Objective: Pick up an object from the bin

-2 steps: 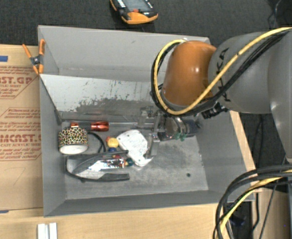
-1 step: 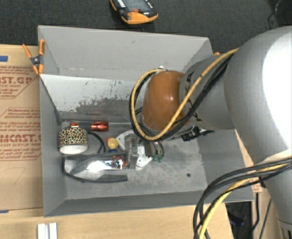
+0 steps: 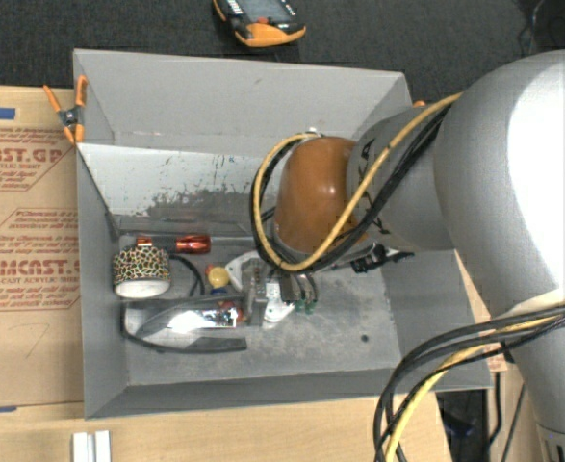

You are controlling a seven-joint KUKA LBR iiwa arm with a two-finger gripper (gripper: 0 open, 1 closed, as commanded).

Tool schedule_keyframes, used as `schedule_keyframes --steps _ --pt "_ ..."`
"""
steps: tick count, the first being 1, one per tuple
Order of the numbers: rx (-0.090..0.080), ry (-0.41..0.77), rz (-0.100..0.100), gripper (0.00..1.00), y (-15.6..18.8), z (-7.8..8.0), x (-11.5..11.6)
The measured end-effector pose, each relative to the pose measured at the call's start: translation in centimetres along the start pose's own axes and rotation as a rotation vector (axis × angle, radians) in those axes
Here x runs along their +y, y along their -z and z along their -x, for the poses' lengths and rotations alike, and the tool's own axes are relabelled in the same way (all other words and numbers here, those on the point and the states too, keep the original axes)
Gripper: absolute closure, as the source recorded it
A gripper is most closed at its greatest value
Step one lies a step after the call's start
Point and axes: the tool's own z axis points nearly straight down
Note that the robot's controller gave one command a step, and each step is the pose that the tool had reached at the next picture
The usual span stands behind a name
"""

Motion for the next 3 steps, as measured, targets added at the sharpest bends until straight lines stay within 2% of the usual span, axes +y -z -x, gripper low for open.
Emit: schedule_keyframes --steps 2,3 --pt "0.000 0.000 0.000 1.00 0.0 0.0 0.0" --pt "0.000 0.448 0.001 1.00 0.9 -1.7 -2.4"
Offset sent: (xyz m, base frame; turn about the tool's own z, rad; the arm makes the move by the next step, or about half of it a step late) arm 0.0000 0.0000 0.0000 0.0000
